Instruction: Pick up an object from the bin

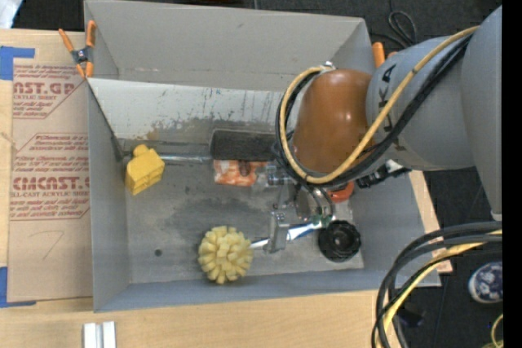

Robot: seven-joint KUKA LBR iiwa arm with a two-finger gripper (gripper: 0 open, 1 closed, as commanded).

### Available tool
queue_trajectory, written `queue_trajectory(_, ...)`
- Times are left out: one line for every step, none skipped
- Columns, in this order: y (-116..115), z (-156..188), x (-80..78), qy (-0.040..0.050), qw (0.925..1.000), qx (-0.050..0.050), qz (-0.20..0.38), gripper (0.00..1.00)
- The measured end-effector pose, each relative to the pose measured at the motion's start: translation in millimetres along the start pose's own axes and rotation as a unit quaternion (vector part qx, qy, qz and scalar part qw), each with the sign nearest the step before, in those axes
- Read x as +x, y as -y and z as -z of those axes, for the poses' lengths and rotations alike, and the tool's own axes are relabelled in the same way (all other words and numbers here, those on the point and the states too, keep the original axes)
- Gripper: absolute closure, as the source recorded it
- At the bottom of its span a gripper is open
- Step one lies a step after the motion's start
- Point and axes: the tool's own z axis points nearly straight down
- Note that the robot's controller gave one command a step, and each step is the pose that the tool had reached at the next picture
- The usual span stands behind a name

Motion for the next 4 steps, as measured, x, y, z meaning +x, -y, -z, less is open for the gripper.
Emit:
queue_trajectory(0.2,3.3,-2.0,0.0036,1.0,0.0,0.0,0.0)
queue_trajectory(39.5,-57.1,34.4,0.0087,0.9997,-0.001,-0.021,0.0)
queue_trajectory(44.6,2.0,34.9,0.0097,0.9994,-0.002,-0.033,0.0)
queue_trajectory(39.5,-49.1,35.4,0.0075,0.9997,-0.001,-0.023,0.0)
